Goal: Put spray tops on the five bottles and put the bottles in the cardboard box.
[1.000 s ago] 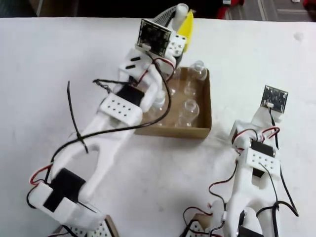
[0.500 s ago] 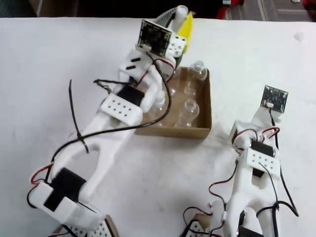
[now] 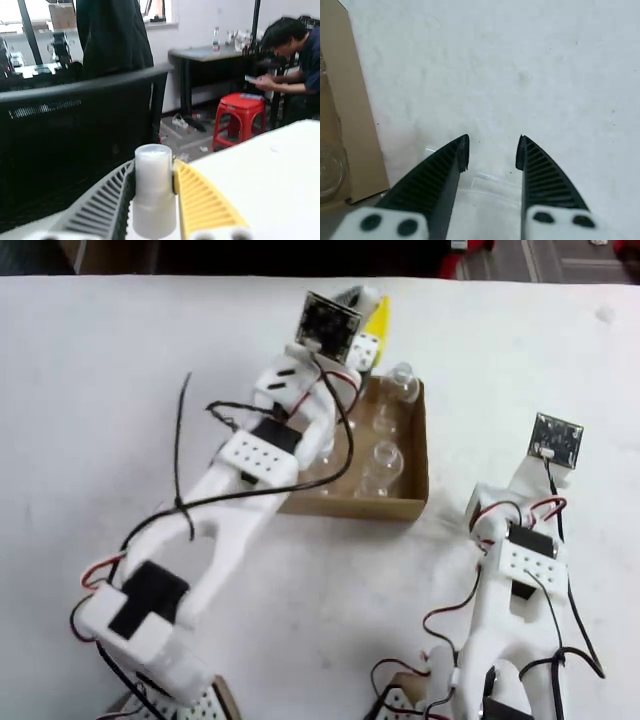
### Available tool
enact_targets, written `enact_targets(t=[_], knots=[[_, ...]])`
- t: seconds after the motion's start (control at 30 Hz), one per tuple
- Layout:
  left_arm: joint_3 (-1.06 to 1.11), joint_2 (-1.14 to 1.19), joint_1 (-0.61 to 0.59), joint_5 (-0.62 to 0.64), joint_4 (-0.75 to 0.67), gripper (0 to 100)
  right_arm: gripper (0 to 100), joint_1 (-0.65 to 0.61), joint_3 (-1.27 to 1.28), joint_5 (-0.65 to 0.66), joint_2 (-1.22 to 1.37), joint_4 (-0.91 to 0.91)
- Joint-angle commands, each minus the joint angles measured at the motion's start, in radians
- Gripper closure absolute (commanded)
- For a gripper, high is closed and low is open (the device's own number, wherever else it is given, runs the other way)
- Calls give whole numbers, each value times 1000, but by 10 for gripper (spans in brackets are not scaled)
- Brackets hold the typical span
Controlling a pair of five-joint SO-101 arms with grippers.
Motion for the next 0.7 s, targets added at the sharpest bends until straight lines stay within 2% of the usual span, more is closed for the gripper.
enact_targets(t=[0.0,0.2,0.67], knots=[[-3,25,8,-2,-57,977,858,-12,-3,14,1,-19],[5,71,7,-2,-138,977,858,-12,-3,14,1,-19],[8,125,-13,-2,-130,976,858,-12,-3,14,1,-19]])
